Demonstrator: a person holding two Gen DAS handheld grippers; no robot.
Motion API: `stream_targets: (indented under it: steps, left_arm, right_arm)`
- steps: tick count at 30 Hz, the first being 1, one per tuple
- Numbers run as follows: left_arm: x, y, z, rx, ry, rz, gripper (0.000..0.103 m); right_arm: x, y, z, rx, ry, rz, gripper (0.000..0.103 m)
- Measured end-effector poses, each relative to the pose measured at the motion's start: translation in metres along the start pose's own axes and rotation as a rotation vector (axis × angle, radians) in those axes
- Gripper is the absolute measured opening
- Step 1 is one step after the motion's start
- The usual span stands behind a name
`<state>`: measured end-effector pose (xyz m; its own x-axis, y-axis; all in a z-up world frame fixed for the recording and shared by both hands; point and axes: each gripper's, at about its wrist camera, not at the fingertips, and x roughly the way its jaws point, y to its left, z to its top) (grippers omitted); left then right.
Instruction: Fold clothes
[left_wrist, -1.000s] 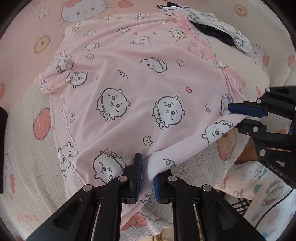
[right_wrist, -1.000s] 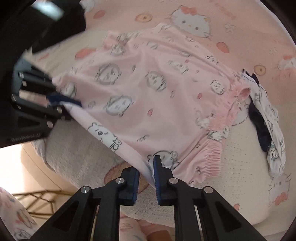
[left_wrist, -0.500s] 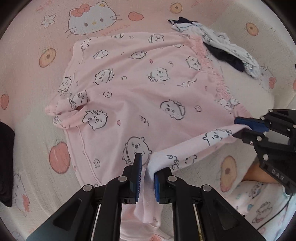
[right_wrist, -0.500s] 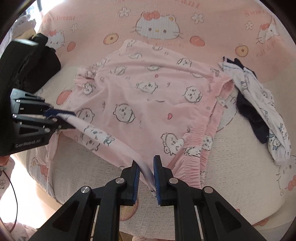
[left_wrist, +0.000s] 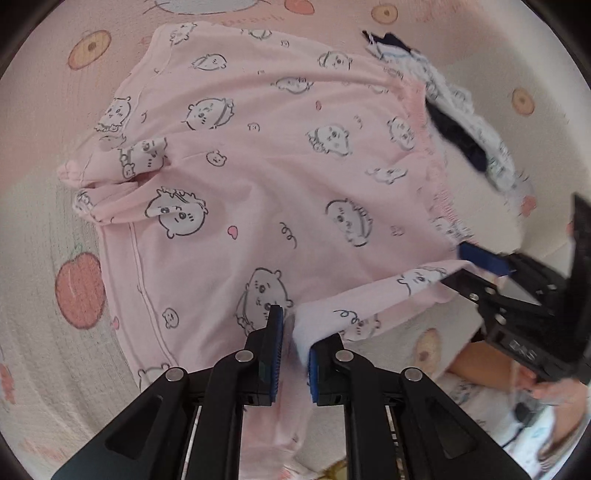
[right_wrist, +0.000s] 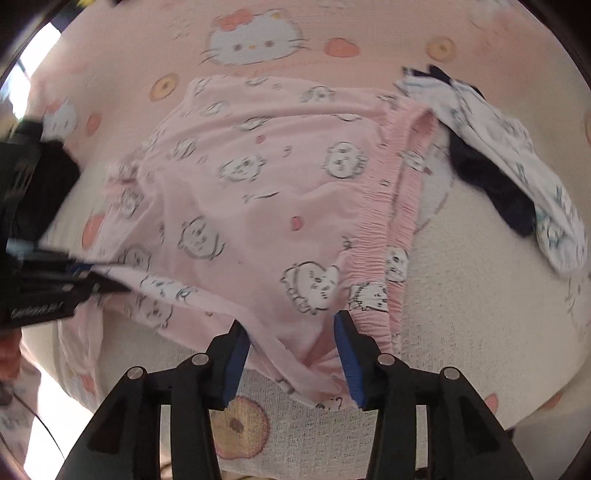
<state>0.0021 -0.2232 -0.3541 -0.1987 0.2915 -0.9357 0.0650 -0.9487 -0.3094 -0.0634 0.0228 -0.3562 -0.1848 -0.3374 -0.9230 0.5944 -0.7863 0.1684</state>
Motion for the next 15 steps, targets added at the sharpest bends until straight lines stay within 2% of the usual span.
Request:
stream_targets:
  steps: [2, 3, 4, 6, 7, 9, 12, 15]
  left_arm:
    - [-0.012, 0.002, -0.002, -0.008, -0.007, -0.046, 0.011]
    - [-0.017, 0.002, -0.003, 0.005, -0.015, -0.038, 0.011]
    - [-0.020, 0.001, -0.003, 0.025, -0.031, 0.000, 0.011]
    - [-0.019, -0.001, -0.001, 0.076, -0.046, 0.109, 0.011]
    - [-0.015, -0.001, 0.001, 0.094, -0.038, 0.166, 0.011]
    - [-0.011, 0.010, 0.004, 0.090, -0.017, 0.230, 0.014]
    - [-0.005, 0.032, 0.007, 0.013, 0.005, 0.146, 0.015]
    - [-0.004, 0.040, 0.006, -0.034, 0.016, 0.113, 0.015]
  right_arm:
    - [0.002, -0.011, 0.002, 0.078, 0.005, 0.032, 0.045]
    - [0.004, -0.016, 0.002, 0.112, 0.014, 0.052, 0.045]
    - [0.005, -0.019, 0.002, 0.134, 0.017, 0.057, 0.045]
    - [0.008, -0.021, 0.003, 0.137, 0.023, 0.011, 0.045]
    - [0.008, -0.022, 0.003, 0.127, 0.026, -0.014, 0.045]
    - [0.008, -0.022, 0.003, 0.116, 0.026, -0.048, 0.045]
    - [0.007, -0.027, 0.002, 0.130, 0.024, -0.045, 0.045]
    - [0.007, -0.026, 0.001, 0.115, 0.026, -0.051, 0.045]
